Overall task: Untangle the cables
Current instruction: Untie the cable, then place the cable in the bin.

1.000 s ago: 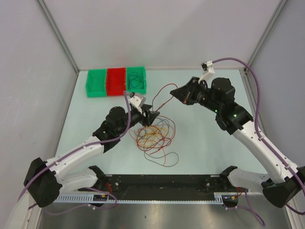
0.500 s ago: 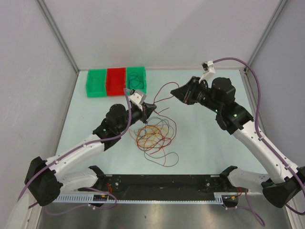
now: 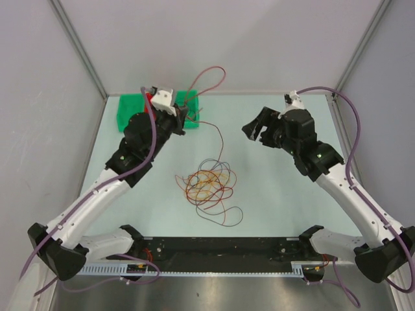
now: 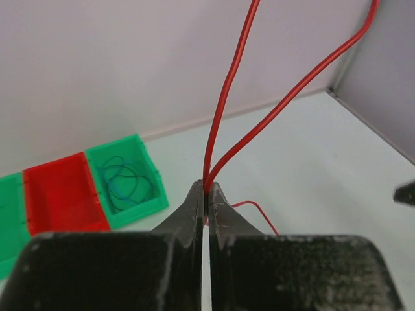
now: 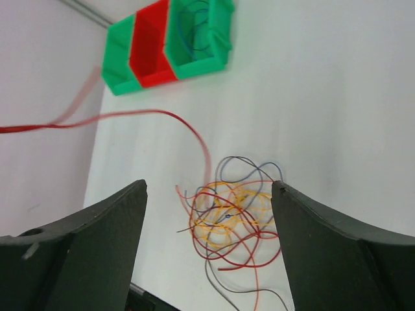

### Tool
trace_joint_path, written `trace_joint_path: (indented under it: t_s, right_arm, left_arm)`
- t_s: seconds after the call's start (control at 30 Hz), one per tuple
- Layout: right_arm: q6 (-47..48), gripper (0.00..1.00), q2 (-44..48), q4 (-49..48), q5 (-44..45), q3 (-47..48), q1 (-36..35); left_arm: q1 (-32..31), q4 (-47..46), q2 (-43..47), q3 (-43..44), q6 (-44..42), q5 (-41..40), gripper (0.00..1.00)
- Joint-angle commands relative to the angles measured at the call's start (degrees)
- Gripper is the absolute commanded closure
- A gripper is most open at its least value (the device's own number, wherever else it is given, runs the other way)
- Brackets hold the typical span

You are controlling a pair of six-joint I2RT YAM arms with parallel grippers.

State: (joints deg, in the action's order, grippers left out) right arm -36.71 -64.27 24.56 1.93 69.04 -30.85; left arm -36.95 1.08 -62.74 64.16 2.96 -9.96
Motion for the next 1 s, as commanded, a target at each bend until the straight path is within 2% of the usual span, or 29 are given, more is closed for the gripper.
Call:
trace_joint_path:
  t_s: [0.0, 0.23, 0.47, 0.6, 0.73, 0.9, 0.97]
  right_arm:
    - [-1.6, 0.18, 1.1, 1.1, 3.1, -4.3, 1.7]
    - [-3.2, 0.19, 1.2, -4.3, 0.7, -14.3, 2.7]
    - [-2.1, 0.2, -1.5, -11.3, -1.3, -22.1, 2.8]
    - [-0.7, 0.2, -2.5, -16.2, -3.5, -26.0, 2.8]
    - [1.5, 0.2, -5.9, -20.0, -4.0, -28.3, 2.8]
    - [3.1, 0.22, -11.4, -24.0, -6.1, -30.2, 3.2]
    - [3.1, 0.23, -14.4, -26.2, -7.5, -30.2, 3.3]
  left_arm:
    - [5.5, 5.3, -1.9, 7.3, -1.2, -2.7, 0.99]
    - [13.4, 6.6, -7.1, 14.8, -1.3, -2.9, 1.0]
    - [18.3, 1.6, -12.7, 16.5, -4.5, -10.1, 1.0]
    - [21.9, 0.5, -15.8, 19.2, -3.2, -9.3, 1.0]
    - [25.6, 0.1, -19.3, 22.5, -0.6, -8.2, 1.0]
    - [28.2, -0.8, -23.3, 26.3, -1.5, -7.9, 1.0]
    - [28.9, -3.9, -25.3, 26.9, -2.4, -7.7, 1.0]
